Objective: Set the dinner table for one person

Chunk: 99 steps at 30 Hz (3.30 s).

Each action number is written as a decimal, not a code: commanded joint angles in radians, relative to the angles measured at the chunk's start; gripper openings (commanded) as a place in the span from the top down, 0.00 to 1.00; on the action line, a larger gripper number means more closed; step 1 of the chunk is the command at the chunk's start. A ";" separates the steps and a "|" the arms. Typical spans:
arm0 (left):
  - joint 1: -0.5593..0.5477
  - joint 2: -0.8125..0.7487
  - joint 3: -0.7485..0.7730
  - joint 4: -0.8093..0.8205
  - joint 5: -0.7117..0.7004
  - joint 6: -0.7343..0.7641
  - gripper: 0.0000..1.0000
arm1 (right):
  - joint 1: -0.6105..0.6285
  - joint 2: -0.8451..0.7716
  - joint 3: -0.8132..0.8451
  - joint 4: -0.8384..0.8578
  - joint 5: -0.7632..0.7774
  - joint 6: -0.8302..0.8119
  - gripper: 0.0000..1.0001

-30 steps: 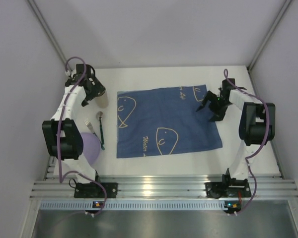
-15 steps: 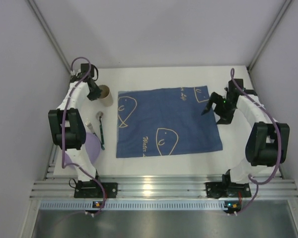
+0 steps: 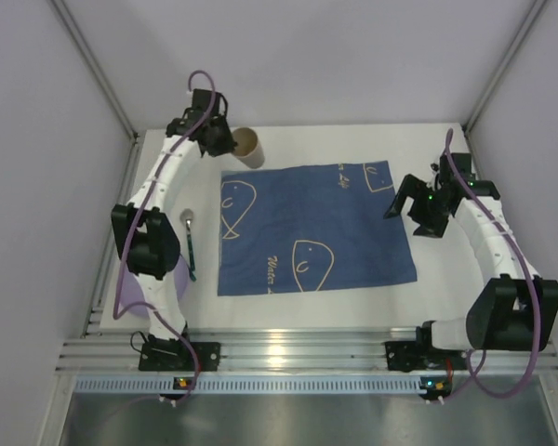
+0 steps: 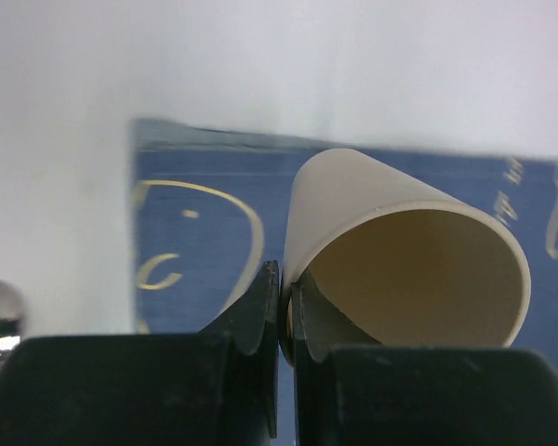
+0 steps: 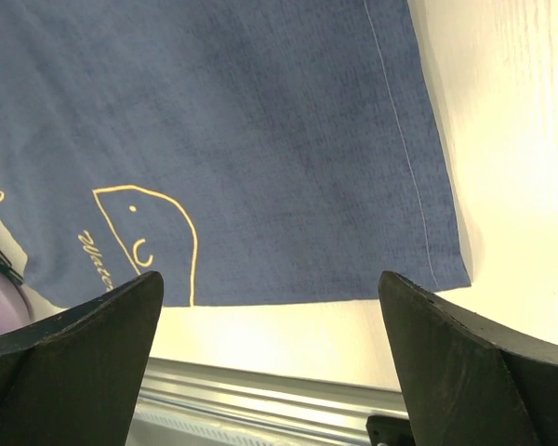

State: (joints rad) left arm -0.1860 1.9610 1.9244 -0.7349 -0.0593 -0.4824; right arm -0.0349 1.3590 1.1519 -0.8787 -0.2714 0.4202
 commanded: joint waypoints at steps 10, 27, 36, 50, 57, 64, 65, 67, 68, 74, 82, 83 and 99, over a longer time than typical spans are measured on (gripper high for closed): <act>-0.417 0.140 0.163 0.123 0.112 -0.091 1.00 | 0.009 -0.216 -0.168 -0.034 -0.032 0.012 0.00; -0.520 0.519 0.571 0.097 0.069 -0.004 0.99 | 0.020 -0.371 -0.150 -0.243 0.097 -0.034 0.00; -0.540 0.487 0.571 0.112 0.036 0.071 0.33 | 0.021 -0.362 -0.188 -0.201 0.061 -0.012 0.00; -0.541 0.421 0.576 0.181 0.039 0.031 0.01 | 0.020 -0.363 -0.239 -0.152 0.026 -0.001 0.00; -0.596 0.483 0.608 0.223 0.099 0.030 0.01 | 0.021 -0.371 -0.261 -0.152 0.023 -0.006 0.00; -0.618 0.483 0.614 0.198 0.001 0.016 0.01 | 0.027 -0.394 -0.216 -0.151 -0.038 -0.040 0.00; -0.618 0.457 0.596 0.187 -0.035 0.033 0.01 | 0.077 -0.400 -0.195 -0.123 -0.060 -0.037 0.00; -0.606 0.342 0.488 0.196 -0.149 0.050 0.01 | 0.148 -0.402 -0.121 -0.073 -0.088 -0.002 0.00; -0.593 0.249 0.438 0.215 -0.183 0.039 0.01 | 0.179 -0.388 -0.065 -0.057 -0.060 0.012 0.00; -0.458 -0.118 -0.021 0.243 -0.364 -0.093 0.01 | 0.522 -0.127 0.240 -0.080 0.305 0.031 0.00; -0.193 -0.571 -0.504 0.204 -0.430 -0.197 0.01 | 0.560 0.166 0.241 0.120 0.283 -0.001 0.00; -0.170 -0.609 -0.566 0.198 -0.409 -0.197 0.01 | 0.585 0.231 0.299 0.098 0.399 -0.014 0.00; -0.132 -0.941 -0.854 0.138 -0.355 -0.186 0.01 | 0.670 0.793 0.756 -0.106 0.874 -0.192 0.13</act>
State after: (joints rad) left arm -0.3195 1.0527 1.0679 -0.6060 -0.4221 -0.6811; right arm 0.6365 2.1025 1.8679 -0.9516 0.4900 0.2607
